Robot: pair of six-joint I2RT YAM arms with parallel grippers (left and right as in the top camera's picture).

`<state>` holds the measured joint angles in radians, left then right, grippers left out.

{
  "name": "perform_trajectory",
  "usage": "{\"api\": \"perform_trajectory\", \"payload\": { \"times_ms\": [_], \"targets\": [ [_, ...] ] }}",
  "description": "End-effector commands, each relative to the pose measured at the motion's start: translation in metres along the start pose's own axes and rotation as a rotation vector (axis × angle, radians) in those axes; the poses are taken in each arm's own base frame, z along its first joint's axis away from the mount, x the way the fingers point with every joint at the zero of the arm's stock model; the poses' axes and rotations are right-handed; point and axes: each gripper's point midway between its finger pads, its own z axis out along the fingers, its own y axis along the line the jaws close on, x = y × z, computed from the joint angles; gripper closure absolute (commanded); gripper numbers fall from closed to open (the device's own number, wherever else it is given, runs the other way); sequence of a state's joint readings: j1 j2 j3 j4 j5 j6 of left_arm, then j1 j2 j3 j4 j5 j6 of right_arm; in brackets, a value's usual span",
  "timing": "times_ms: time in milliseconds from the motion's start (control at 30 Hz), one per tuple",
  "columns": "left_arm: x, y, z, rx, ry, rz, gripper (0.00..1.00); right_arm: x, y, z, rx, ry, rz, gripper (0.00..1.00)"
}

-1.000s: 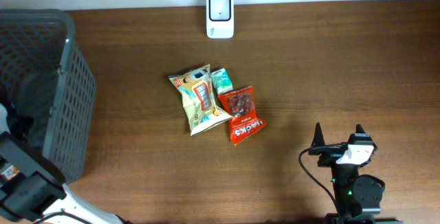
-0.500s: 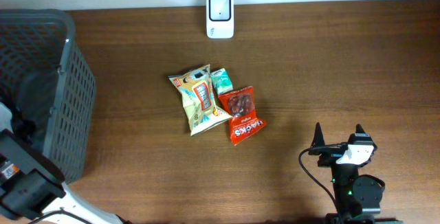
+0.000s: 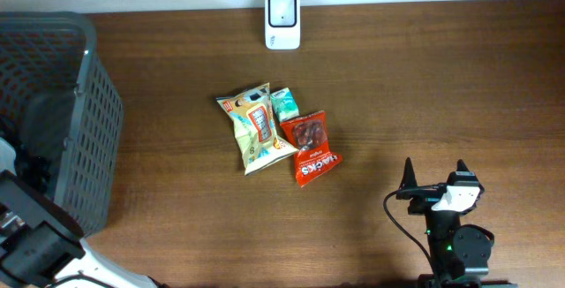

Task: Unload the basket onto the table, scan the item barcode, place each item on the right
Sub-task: 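Reach the left gripper into the basket and grasp the orange tissue pack, then carry the orange tissue pack onto the pile and release it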

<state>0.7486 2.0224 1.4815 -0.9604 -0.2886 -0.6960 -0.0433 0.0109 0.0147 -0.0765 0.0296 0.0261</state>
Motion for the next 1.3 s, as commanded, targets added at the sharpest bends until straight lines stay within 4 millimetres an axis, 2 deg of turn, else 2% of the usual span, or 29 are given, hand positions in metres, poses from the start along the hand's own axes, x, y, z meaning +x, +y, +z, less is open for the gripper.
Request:
{"api": "perform_trajectory", "payload": {
  "times_ms": [0, 100, 200, 267, 367, 433, 500, 533, 567, 667, 700, 800, 900, 967, 1067, 1133, 1267],
  "targets": [
    [0.052, -0.045, 0.004, 0.199, 0.214, 0.118, 1.0, 0.003, -0.002, 0.0, 0.012, 0.003, 0.005, 0.01],
    [0.047, -0.057, -0.018, 0.242, 0.163, 0.175, 1.0, 0.003, -0.002, 0.0, 0.012, 0.003, 0.005, 0.02],
    [0.032, -0.07, -0.061, 0.34, 0.088, 0.174, 1.0, 0.003, -0.002, 0.0, 0.012, 0.003, 0.005, 0.02],
    [0.021, -0.079, -0.107, 0.449, 0.015, 0.173, 1.0, 0.003, -0.002, 0.0, 0.012, 0.003, 0.005, 0.02],
    [0.007, -0.08, -0.198, 0.657, -0.111, 0.171, 1.0, 0.003, -0.002, 0.0, 0.012, 0.003, 0.005, 0.01],
    [0.006, -0.073, -0.248, 0.774, -0.181, 0.176, 1.0, 0.003, -0.002, 0.0, 0.012, 0.003, 0.005, 0.01],
    [0.014, -0.063, -0.309, 0.934, -0.267, 0.201, 1.0, 0.003, -0.002, 0.0, 0.012, 0.003, 0.005, 0.01],
    [0.024, -0.057, -0.341, 1.025, -0.31, 0.229, 1.0, 0.003, -0.002, 0.0, 0.012, 0.003, 0.005, 0.01],
    [0.032, -0.053, -0.364, 1.086, -0.343, 0.252, 1.0, 0.003, -0.002, 0.0, 0.012, 0.003, 0.005, 0.02],
    [0.073, -0.035, -0.43, 1.247, -0.472, 0.41, 1.0, 0.003, -0.002, 0.0, 0.012, 0.003, 0.005, 0.01],
    [0.09, -0.029, -0.445, 1.281, -0.509, 0.481, 1.0, 0.003, -0.002, 0.0, 0.012, 0.003, 0.005, 0.01],
    [0.158, -0.017, -0.478, 1.419, -0.516, 0.744, 1.0, 0.003, -0.002, 0.0, 0.012, 0.003, 0.005, 0.02],
    [0.24, 0.005, -0.513, 1.663, -0.428, 1.075, 1.0, 0.003, -0.002, 0.0, 0.012, 0.003, 0.005, 0.01],
    [0.298, 0.031, -0.528, 1.835, -0.26, 1.298, 1.0, 0.003, -0.002, 0.0, 0.012, 0.003, 0.005, 0.01],
    [0.341, 0.053, -0.532, 1.89, 0.118, 1.352, 1.0, 0.003, -0.002, 0.0, 0.012, 0.003, 0.005, 0.01],
    [0.353, 0.06, -0.534, 1.88, 0.33, 1.333, 1.0, 0.003, -0.002, 0.0, 0.012, 0.003, 0.005, 0.02],
    [0.362, 0.065, -0.535, 1.859, 0.583, 1.332, 1.0, 0.003, -0.002, 0.0, 0.012, 0.003, 0.005, 0.01]
  ]
}}
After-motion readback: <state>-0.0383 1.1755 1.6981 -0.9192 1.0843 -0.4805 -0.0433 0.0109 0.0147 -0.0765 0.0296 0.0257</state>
